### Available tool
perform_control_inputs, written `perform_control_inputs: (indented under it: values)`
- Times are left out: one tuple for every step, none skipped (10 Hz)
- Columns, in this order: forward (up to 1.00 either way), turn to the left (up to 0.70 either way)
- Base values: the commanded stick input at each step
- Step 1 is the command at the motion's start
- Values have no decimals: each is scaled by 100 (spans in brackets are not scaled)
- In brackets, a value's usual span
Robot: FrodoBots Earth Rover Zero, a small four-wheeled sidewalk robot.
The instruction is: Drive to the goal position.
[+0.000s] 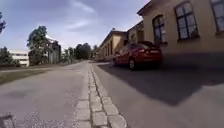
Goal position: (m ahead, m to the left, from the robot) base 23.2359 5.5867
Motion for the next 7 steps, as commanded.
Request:
perform_control_inputs:
  values:
    - [85, 0]
    - [85, 0]
    - [85, 0]
    - [85, 0]
    - [85, 0]
    - [85, 0]
    - [85, 0]
